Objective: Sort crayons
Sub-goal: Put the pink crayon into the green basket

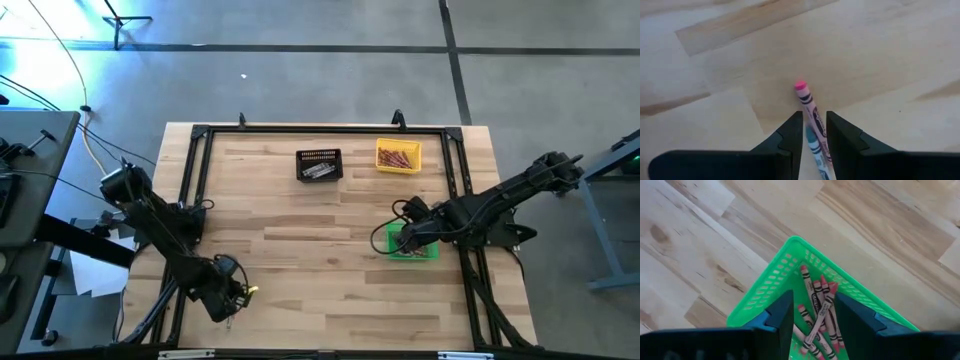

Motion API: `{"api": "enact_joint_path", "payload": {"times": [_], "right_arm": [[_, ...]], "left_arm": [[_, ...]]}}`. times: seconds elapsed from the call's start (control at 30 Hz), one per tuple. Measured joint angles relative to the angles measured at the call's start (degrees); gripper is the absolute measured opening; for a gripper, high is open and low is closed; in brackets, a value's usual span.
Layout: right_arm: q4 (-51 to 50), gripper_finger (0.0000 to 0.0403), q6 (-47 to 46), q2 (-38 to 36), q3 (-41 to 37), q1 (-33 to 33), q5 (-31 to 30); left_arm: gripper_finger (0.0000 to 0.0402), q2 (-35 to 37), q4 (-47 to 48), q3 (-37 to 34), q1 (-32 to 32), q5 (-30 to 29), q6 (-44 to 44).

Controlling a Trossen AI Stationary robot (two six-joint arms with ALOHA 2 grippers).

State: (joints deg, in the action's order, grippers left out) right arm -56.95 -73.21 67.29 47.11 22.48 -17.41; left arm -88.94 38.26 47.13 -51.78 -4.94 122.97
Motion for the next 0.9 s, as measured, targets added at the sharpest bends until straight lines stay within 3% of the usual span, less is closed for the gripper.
{"api": "enact_joint_path", "payload": {"times": [0.6, 0.83, 0.9], "right_arm": [[0.71, 0.0129, 0.17, 0.02, -0.02, 0.0, 0.04], [0.68, 0.0129, 0.17, 0.02, -0.02, 0.0, 0.04], [0.66, 0.0129, 0.13, 0.02, -0.02, 0.0, 0.06]], "left_arm": [[0.0071, -7.83, 0.0, 0.55, 0.4, 3.0, 2.4], [0.0009, -7.92, -0.41, 0.75, 1.1, 3.02, 2.91], [0.0008, -8.01, -0.08, 1.18, 1.55, 2.68, 2.81]]}}
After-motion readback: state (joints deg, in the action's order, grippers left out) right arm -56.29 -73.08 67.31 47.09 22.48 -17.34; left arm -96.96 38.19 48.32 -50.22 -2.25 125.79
